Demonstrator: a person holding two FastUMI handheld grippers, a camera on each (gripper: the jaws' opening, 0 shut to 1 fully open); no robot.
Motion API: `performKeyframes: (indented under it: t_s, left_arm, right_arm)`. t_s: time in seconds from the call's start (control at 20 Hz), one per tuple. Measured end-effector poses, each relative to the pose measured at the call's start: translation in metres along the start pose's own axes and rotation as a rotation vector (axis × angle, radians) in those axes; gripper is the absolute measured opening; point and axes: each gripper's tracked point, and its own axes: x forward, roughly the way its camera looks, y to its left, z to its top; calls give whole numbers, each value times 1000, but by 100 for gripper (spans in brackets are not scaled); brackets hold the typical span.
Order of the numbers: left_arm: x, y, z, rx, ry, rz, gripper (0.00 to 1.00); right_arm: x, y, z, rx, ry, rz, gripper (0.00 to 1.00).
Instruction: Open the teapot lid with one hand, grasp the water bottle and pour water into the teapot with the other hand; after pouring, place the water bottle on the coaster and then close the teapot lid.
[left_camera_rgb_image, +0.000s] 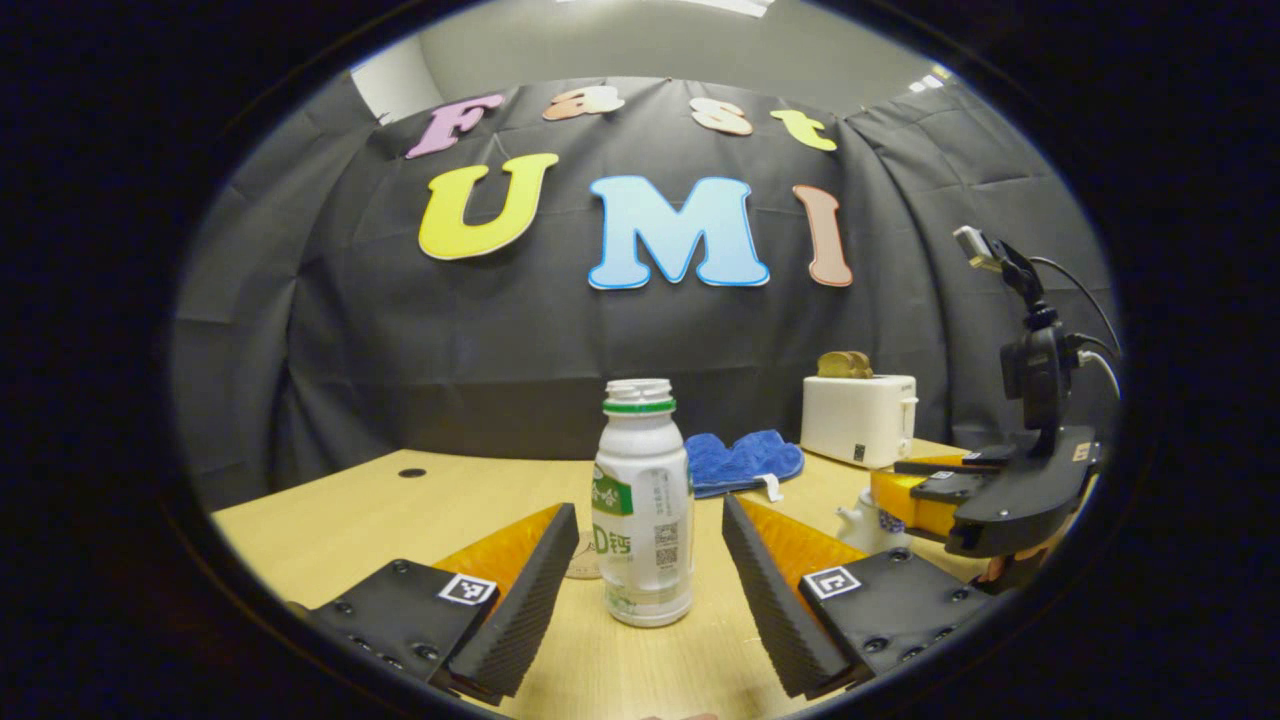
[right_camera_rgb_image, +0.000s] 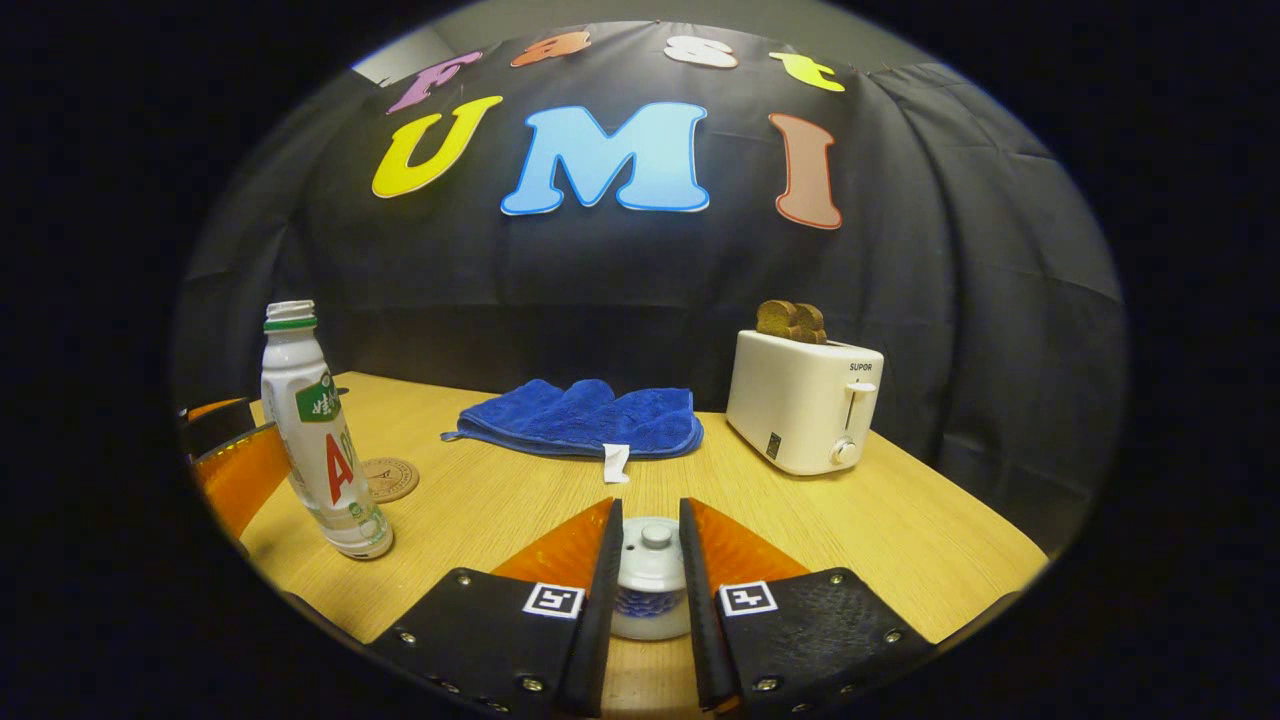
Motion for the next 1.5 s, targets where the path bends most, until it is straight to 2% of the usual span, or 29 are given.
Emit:
performKeyframes:
  t_s: [0.05,0.1,0.15,0.2,0.25,0.4,0.6,0.65,0.7,0.8,1.05,1.1,1.35,1.4,1.45,1.5]
  left_arm:
    - [1,2,-3,-6,5,3,100]
    - [1,6,-4,-6,11,11,100]
    - [2,8,-5,-10,13,16,100]
    - [3,9,-6,-17,15,18,89]
    - [3,8,-6,-24,15,16,100]
    - [5,4,-6,-6,17,12,100]
    - [10,-1,4,11,-11,13,100]
    - [13,-2,0,5,-5,12,96]
    - [18,-3,-6,-4,9,9,100]
    - [27,-3,-17,-16,43,7,100]
    - [55,-3,-24,12,83,-29,100]
    - [57,-4,-24,23,83,-31,91]
    - [58,-16,-21,54,91,-61,84]
    - [58,-20,-20,80,94,-66,78]
    - [60,-22,-18,117,93,-67,82]
    - [61,-25,-15,157,88,-66,81]
  right_arm:
    - [3,1,2,9,0,2,0]
    - [7,-1,3,3,-1,6,4]
    - [5,1,2,-12,-4,9,4]
    - [5,1,3,-28,-7,9,4]
    - [4,1,4,-32,-13,13,4]
    - [-5,0,22,1,-71,23,4]
    - [-29,-2,48,-18,-183,20,4]
    - [-35,0,51,-29,-203,24,4]
    - [-41,-1,54,-49,-224,20,4]
    - [-51,0,61,-74,-261,19,4]
    - [-65,7,49,0,-226,88,4]
    - [-70,6,46,3,-218,91,4]
    - [-102,-5,13,26,-148,104,4]
    - [-108,-8,9,33,-138,104,4]
    - [-113,-11,5,38,-132,101,4]
    - [-121,-15,2,41,-131,98,4]
